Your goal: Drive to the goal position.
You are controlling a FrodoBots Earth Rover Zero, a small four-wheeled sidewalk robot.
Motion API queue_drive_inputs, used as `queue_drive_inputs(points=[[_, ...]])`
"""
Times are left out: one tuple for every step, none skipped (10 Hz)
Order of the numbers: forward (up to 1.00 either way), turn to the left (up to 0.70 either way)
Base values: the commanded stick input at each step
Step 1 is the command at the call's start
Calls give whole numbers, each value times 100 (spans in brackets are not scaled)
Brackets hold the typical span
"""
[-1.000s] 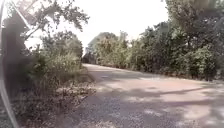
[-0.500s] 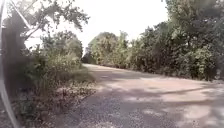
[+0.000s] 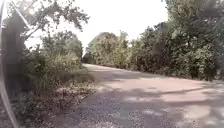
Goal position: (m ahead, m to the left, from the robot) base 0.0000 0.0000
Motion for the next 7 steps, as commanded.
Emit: queue_drive_inputs(points=[[5, 0], [5, 0], [5, 0], [5, 0], [6, 0], [6, 0], [6, 0]])
